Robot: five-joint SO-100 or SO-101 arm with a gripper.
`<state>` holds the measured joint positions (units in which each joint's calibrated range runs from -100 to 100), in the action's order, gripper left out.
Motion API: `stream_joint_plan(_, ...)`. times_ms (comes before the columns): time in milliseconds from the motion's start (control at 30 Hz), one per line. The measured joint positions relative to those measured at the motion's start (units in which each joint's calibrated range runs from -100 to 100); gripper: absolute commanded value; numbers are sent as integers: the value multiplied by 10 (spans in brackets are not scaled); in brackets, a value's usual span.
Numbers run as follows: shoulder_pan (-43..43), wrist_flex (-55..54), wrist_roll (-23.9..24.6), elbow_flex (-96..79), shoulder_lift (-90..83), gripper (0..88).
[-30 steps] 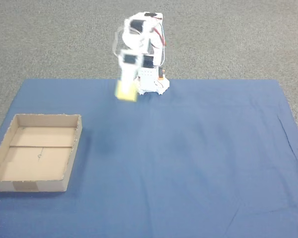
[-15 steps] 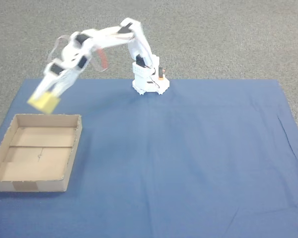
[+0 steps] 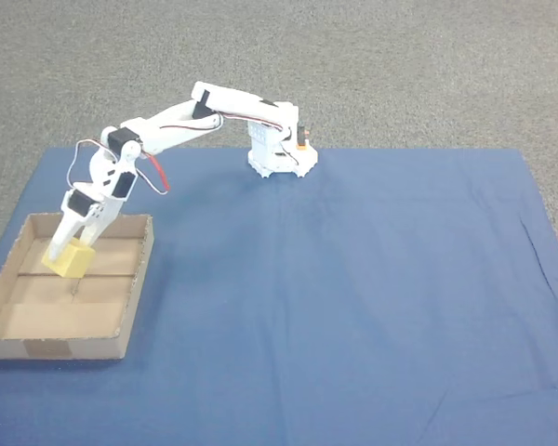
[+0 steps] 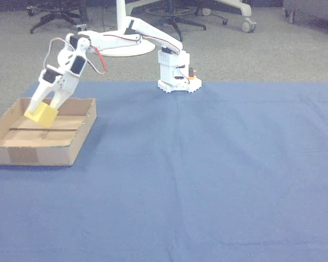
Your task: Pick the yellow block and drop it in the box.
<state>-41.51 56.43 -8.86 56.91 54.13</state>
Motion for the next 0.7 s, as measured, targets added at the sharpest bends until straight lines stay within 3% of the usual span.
stream_joint_plan(200,12,21,2,-92,-64,375)
stream_joint_plan(400,76,45,26,-419,-428,331)
stream_joint_plan(500,142,74,43,-572,-673,218)
stream_joint_plan(600,213,82,66,-721,-915,2)
stream_joint_plan(700,281,69,95,-882,-1166,2)
